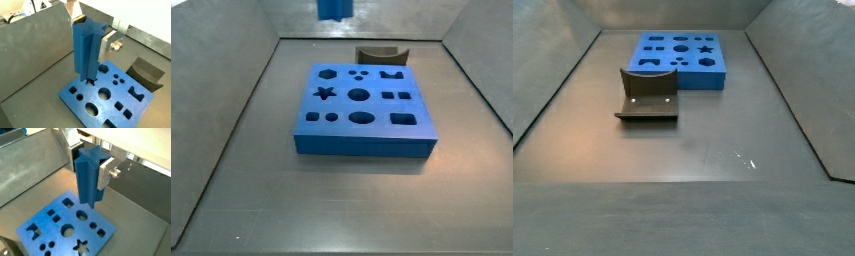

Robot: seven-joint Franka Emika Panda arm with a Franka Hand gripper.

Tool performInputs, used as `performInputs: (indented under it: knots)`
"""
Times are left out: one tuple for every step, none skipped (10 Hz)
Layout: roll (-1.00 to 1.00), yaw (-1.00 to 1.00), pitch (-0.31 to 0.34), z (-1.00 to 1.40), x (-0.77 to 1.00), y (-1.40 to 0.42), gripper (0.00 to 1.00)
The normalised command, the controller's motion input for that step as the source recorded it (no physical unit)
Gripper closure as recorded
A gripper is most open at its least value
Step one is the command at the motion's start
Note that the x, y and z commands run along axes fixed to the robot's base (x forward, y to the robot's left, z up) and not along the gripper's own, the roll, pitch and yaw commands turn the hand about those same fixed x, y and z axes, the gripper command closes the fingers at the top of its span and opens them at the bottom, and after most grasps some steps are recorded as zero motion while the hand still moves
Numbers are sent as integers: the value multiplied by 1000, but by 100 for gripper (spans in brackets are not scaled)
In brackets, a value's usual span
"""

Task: Insert the star object.

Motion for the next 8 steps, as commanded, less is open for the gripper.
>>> performInputs:
  knots:
    - [190,54,-60,-960,-166,717,100]
    - [183,0,-61,-971,-131,640,100]
    - [143,0,-73,-997,-97,571,100]
    - [83,0,-80,-1000,-29,494,100]
    - [61,0,-80,-1000,0,420,100]
    - [50,0,-120,-983,0,206,100]
    - [16,31,-131,-980,0,49,100]
    - [19,63,-134,-974,0,0,100]
